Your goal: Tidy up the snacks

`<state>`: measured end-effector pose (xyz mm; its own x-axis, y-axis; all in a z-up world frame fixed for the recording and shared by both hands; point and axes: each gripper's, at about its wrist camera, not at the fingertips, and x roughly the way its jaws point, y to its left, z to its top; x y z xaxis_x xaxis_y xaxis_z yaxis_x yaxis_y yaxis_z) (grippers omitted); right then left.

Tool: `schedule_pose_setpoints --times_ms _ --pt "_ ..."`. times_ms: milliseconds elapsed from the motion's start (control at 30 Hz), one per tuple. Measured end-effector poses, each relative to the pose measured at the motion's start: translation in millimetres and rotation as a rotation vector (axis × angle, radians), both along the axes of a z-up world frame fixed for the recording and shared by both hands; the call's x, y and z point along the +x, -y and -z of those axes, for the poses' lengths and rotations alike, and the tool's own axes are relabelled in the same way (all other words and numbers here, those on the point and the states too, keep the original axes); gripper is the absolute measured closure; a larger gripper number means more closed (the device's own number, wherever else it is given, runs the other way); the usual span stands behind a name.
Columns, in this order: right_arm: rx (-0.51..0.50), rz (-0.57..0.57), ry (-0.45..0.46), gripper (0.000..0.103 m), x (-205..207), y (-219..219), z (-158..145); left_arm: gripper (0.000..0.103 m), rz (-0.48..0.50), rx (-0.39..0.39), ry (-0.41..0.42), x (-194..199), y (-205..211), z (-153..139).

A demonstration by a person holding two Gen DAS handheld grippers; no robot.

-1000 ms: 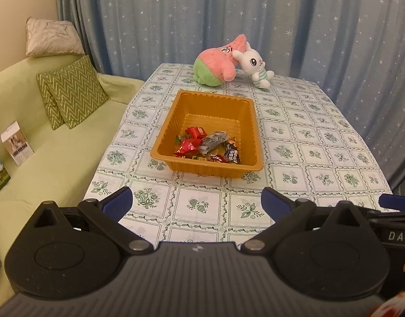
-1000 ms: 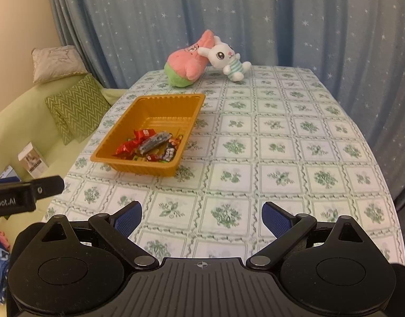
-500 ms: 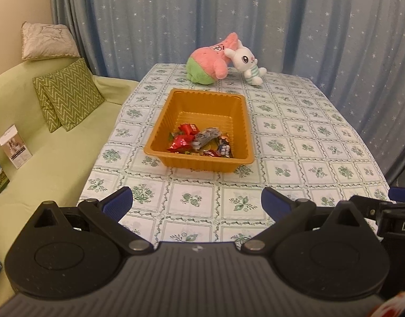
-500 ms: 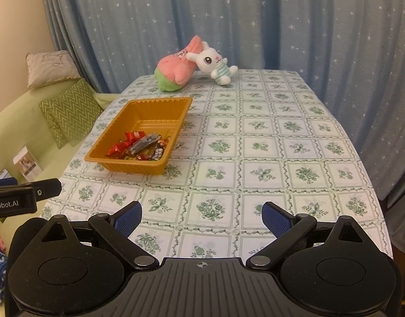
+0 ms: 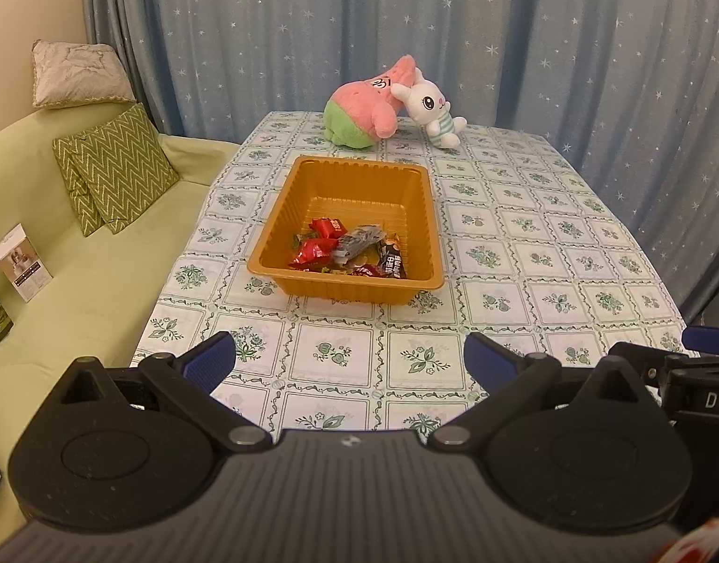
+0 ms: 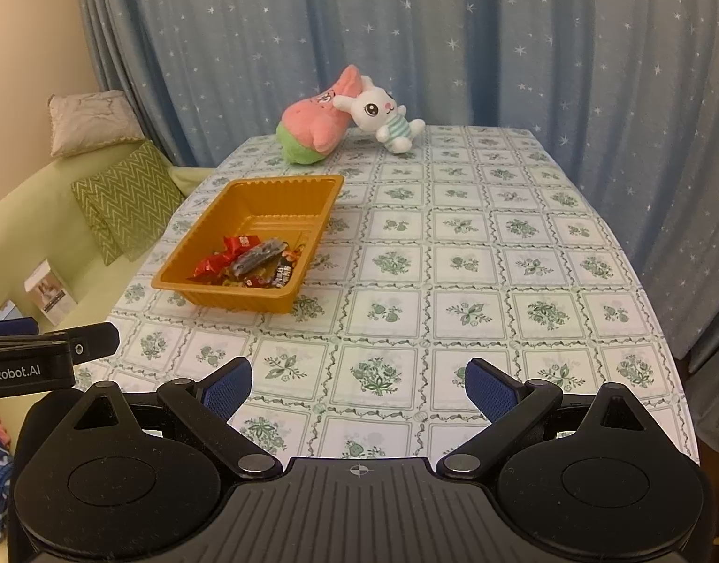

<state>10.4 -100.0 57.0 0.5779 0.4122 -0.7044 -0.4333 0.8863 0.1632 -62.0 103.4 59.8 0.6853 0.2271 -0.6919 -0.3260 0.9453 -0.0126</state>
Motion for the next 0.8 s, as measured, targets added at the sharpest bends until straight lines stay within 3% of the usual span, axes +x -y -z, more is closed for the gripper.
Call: schedule_pose_setpoints --times_ms 800 --pt "0.002 0.006 0.008 0.006 0.0 1.9 -0.3 0.0 0.026 0.003 -0.003 0.0 5.5 1.7"
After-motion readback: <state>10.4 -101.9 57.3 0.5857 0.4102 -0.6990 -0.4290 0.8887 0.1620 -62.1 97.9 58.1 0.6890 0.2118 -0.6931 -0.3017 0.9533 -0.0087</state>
